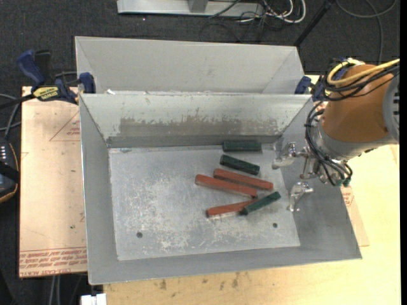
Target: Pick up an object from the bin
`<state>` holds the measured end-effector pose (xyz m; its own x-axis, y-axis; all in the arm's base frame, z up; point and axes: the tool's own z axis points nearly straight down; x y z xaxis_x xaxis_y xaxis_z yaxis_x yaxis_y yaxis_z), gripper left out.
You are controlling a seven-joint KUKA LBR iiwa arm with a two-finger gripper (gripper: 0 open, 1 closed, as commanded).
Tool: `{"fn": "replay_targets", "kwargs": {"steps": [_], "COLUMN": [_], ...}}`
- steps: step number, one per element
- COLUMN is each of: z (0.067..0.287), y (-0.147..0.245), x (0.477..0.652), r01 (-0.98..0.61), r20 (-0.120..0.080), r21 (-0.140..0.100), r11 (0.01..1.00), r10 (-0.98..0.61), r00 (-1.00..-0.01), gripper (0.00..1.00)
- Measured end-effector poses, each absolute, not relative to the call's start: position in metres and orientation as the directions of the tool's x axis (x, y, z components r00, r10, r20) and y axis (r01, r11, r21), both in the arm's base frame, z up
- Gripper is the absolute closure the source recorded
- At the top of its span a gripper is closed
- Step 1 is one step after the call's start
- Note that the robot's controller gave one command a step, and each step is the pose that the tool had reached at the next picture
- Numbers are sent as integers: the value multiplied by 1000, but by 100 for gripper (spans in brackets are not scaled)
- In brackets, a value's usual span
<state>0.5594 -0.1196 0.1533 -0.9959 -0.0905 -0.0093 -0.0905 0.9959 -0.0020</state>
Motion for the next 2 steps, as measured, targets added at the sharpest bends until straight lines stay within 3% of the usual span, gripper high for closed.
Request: {"fn": "replay_targets", "kwargs": {"steps": [1, 2], "z": [127, 81], "y": [-121, -103], "x": [555, 592], "r01": [-122, -187], "r20": [4, -25], "r21": [3, -6], "r11": [993, 982], "r10": [-122, -187], "r00": [-993, -982], "gripper": [0, 100]}}
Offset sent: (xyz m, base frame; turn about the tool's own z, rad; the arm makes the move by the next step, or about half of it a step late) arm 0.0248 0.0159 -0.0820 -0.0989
